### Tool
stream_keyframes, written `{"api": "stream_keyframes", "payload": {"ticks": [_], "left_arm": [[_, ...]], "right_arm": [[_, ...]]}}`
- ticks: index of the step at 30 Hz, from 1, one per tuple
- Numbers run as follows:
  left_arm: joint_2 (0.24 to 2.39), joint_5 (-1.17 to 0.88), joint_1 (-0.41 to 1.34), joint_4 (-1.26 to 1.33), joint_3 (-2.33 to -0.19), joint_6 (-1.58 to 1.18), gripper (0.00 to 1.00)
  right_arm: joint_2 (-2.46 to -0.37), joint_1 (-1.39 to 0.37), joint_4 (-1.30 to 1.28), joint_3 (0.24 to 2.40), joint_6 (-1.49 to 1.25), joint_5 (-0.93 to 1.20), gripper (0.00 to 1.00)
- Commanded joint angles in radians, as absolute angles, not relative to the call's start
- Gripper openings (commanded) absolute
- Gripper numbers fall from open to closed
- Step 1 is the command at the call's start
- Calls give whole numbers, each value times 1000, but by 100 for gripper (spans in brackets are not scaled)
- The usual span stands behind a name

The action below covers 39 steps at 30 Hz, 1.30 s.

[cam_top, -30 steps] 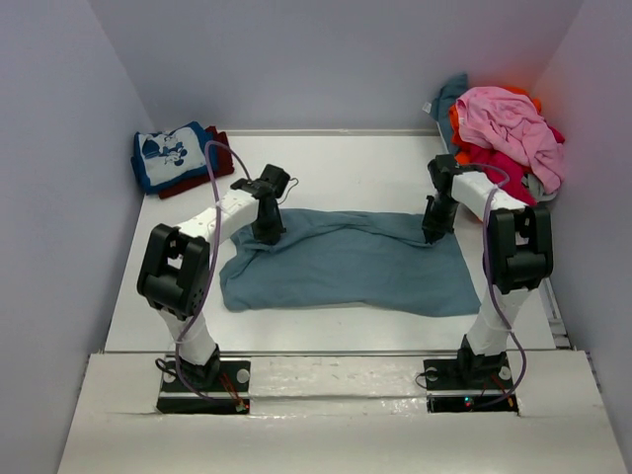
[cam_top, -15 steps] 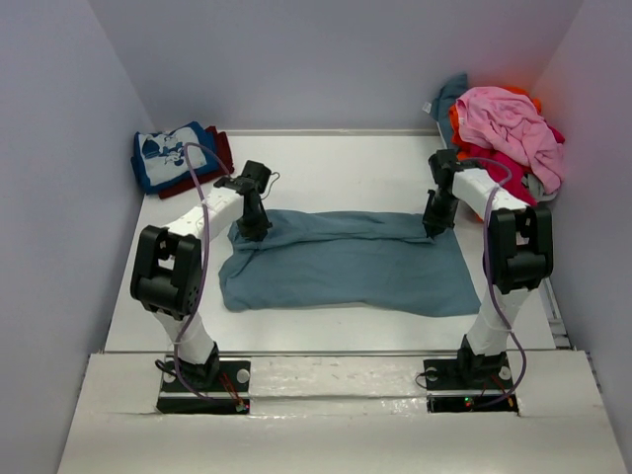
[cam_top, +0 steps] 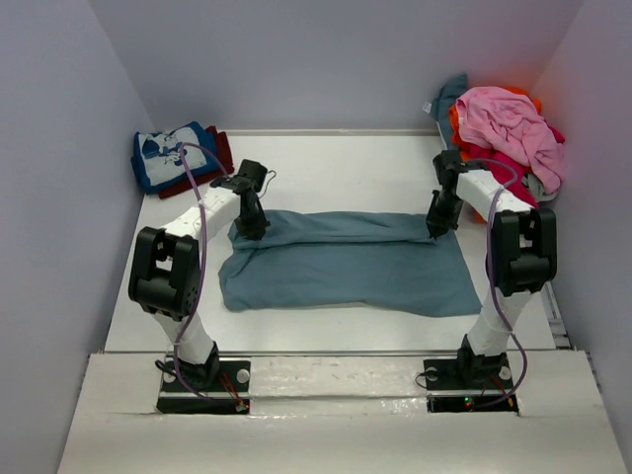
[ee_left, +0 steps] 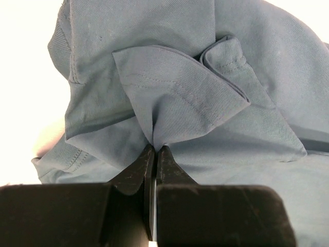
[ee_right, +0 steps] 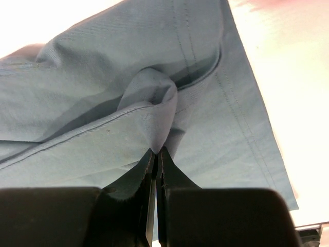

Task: Fold and stack the t-shirts
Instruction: Fold the flattened tshirt in 1/3 of the way

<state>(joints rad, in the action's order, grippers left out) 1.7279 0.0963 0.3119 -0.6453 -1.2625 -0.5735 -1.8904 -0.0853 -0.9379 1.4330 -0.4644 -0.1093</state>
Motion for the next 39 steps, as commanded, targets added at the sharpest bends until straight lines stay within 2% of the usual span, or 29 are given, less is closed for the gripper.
{"api": "stream_keyframes", "payload": {"ticks": [1, 23, 24, 25, 26, 28, 29, 30, 31, 35, 39], "left_arm": [[1684, 89, 296, -649, -1241, -552, 6], [1649, 49, 278, -650, -1203, -502, 6], [1649, 46, 278, -649, -1203, -503, 12], [1643, 43, 278, -647, -1204, -503, 26], [1638, 40, 278, -647, -1206, -503, 49], [1628, 51, 278, -647, -1213, -502, 60], [1625, 54, 278, -649, -1216, -502, 65], [1624, 58, 278, -653, -1227, -502, 75], [1624, 61, 278, -653, -1229, -502, 76], [1629, 61, 278, -644, -1244, -502, 75], [1679, 74, 278, -644, -1310, -480, 75]], "right_arm": [[-1819, -54, -936, 1424, -474, -158, 7], [-1758, -34, -937, 1322, -462, -138, 7], [-1759, -34, -936, 1321, -462, -130, 7], [-1756, -34, -931, 1321, -462, -121, 10], [-1755, -34, -931, 1321, -460, -109, 16], [-1752, -34, -931, 1324, -454, -94, 31], [-1749, -34, -930, 1325, -453, -94, 32], [-1746, -34, -927, 1325, -449, -94, 34], [-1746, -34, -927, 1327, -446, -92, 38], [-1746, -34, -923, 1348, -445, -94, 45], [-1781, -34, -925, 1393, -451, -101, 47]]}}
